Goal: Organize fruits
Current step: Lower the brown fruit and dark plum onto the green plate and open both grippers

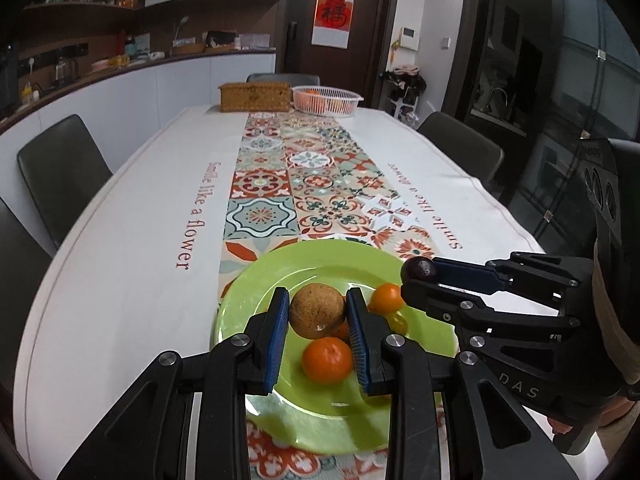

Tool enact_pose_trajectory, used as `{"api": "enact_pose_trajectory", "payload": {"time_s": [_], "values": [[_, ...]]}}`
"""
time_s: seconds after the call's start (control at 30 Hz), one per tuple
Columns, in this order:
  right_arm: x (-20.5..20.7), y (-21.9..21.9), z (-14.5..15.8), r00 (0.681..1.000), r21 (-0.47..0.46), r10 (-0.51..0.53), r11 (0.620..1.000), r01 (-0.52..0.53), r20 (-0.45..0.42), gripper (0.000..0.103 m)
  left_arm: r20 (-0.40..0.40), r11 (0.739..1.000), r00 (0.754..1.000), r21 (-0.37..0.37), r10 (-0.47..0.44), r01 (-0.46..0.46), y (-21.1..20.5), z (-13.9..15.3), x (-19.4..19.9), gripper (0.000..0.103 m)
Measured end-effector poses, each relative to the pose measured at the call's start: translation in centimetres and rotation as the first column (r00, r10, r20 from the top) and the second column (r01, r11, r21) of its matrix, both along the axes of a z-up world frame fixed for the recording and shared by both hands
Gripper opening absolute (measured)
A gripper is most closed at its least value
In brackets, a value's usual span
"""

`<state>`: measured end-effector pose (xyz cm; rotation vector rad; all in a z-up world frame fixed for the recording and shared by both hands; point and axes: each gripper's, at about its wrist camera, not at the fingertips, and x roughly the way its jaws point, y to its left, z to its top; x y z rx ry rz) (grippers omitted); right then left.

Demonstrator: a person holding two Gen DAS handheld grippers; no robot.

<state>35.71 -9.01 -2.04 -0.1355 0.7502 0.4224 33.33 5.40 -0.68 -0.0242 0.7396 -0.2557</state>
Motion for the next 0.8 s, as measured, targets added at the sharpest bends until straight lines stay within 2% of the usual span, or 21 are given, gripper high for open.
{"api": "enact_pose_trajectory", "payload": {"time_s": [0.17,0.47,0.53,0.57,0.63,0.8], "values": [[2.7,0.3,-1.7,0.999,0.011,0.01,1.0,-0.009,-0.053,0.027,-0.051,1.0,0.999,0.011,0.003,-0.002,-0.1,-1.7,2.4,0.029],[5.4,0.8,-4.3,0.993,-0.012,-0.008,1.0,0.007,-0.118,0.027,-0.142,1.0,0.99,-0.021,0.008,-0.011,0.5,-4.0,5.4,0.029],[5.6,0.8,-4.5,0.992,-0.009,-0.017,1.0,0.016,-0.121,0.027,-0.139,1.0,0.99,-0.02,0.006,-0.009,0.5,-3.9,5.3,0.031],[5.6,0.7,-4.6,0.992,-0.01,-0.025,1.0,0.024,-0.124,0.028,-0.135,1.0,0.991,-0.015,0.008,-0.01,0.5,-3.8,5.2,0.037],[5.6,0.5,-4.6,0.992,-0.01,-0.034,0.999,0.033,-0.123,0.033,-0.118,1.0,0.993,0.006,0.022,-0.022,0.6,-3.5,4.9,0.043],[4.2,-0.4,-3.8,0.994,-0.01,-0.054,0.999,0.053,-0.095,0.034,-0.089,0.997,0.994,0.042,0.07,-0.066,1.0,-2.5,3.2,0.043]]}}
